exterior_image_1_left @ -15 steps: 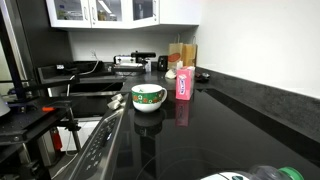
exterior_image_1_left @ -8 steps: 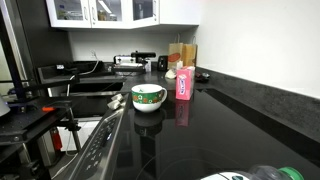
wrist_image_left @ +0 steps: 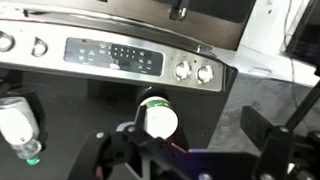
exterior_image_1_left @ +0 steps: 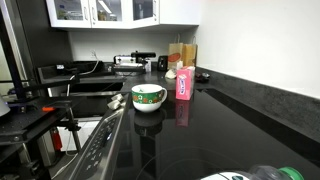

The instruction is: Take the green marker out of the white and green mug

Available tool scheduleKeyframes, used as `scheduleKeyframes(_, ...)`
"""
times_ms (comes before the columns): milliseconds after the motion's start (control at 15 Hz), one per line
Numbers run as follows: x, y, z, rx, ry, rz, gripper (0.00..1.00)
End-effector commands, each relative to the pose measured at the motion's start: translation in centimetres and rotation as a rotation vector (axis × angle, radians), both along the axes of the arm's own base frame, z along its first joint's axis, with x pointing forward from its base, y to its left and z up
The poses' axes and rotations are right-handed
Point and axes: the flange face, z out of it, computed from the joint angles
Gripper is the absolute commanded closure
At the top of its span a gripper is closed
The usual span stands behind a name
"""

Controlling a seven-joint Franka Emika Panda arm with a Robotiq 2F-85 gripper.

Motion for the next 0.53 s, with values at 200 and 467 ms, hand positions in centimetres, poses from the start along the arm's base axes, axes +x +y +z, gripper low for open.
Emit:
scheduleKeyframes(200, 8.0, 1.1, -6.0, -0.107, 0.157, 0.021, 0.0)
scheduleKeyframes(467, 14.6, 2.0, -11.0, -0.165, 0.209, 0.018, 0.0)
